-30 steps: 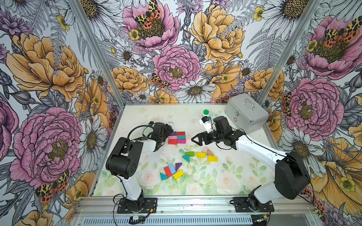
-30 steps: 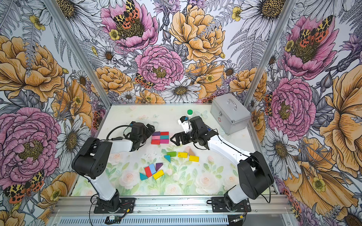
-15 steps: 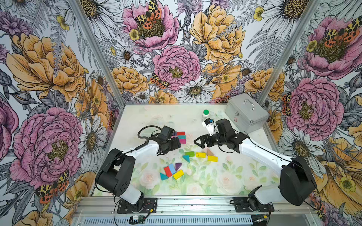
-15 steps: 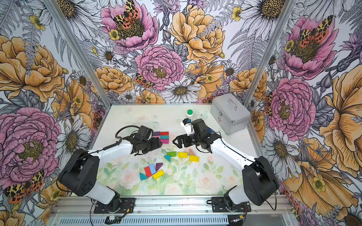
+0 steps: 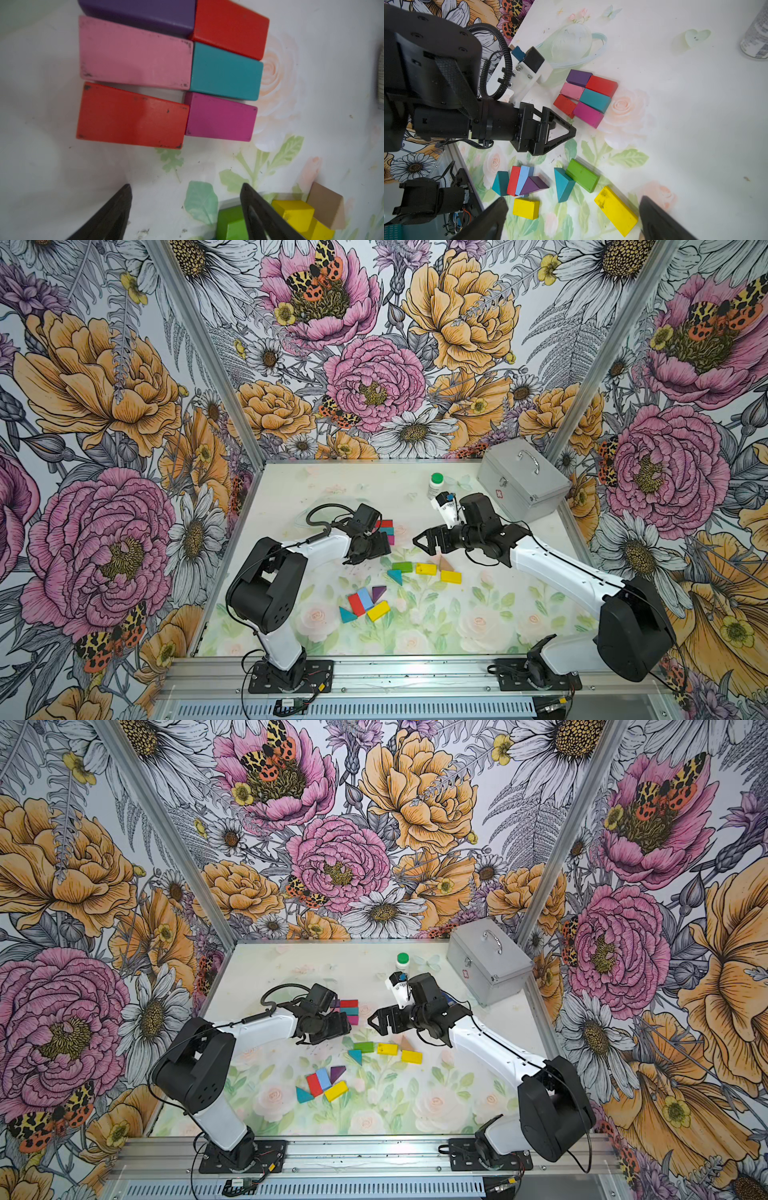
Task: Assemble a piece of candy with building blocks
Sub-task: Assemble the building block at the center of the board.
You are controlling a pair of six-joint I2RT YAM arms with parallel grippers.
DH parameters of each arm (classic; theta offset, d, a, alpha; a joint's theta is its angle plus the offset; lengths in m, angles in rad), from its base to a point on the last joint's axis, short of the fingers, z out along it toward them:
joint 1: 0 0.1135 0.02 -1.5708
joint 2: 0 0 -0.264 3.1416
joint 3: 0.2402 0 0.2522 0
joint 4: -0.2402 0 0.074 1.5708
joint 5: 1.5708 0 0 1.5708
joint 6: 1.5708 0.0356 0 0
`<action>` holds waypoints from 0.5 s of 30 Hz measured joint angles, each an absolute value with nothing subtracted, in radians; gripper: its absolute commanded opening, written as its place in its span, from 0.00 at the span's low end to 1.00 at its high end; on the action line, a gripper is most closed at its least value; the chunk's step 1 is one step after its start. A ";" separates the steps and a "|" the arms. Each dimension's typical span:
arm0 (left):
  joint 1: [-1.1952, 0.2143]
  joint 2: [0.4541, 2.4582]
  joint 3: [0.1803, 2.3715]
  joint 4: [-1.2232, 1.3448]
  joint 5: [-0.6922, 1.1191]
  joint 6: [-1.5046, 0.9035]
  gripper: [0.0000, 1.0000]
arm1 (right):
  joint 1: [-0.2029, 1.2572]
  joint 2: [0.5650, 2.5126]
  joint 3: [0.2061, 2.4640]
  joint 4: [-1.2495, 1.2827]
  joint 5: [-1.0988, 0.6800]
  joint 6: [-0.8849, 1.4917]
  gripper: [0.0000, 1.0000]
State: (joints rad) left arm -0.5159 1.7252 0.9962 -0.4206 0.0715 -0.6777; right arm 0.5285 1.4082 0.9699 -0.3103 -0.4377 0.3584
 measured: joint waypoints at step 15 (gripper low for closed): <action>-0.510 1.776 1.047 -0.413 0.071 -0.654 0.82 | 0.529 1.408 0.970 -0.311 -0.437 0.358 1.00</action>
State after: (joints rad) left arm -0.5098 1.7756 1.0473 -0.4133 0.0711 -0.6540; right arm 0.5285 1.4082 0.9699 -0.3115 -0.4374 0.3584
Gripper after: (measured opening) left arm 0.821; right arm 0.996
